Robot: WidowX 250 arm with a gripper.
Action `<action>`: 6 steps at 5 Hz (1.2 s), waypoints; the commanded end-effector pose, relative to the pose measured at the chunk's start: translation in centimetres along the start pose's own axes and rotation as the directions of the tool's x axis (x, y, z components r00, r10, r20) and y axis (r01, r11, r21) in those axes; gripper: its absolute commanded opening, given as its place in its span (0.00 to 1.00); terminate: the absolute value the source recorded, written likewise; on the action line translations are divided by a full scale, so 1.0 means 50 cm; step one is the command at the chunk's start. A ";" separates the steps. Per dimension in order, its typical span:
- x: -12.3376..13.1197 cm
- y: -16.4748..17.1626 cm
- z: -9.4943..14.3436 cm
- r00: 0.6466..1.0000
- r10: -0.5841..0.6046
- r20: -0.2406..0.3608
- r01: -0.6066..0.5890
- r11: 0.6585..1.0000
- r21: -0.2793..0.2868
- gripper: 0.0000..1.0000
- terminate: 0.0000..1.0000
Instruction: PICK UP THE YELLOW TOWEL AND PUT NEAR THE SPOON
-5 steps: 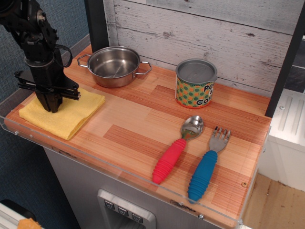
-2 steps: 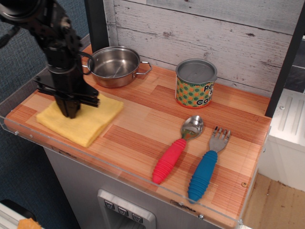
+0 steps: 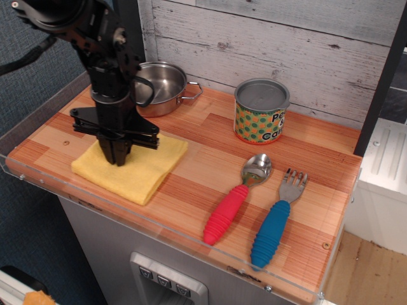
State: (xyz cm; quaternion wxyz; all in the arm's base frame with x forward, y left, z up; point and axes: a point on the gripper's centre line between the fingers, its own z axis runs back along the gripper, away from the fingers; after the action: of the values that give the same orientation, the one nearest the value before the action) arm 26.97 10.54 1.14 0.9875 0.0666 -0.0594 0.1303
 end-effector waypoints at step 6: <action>-0.019 -0.106 0.031 0.998 0.014 0.053 -0.013 1.000 -0.023 0.00 0.00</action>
State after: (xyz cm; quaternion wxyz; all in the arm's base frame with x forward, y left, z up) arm 27.05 5.35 0.99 0.9854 0.0583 -0.0739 0.1416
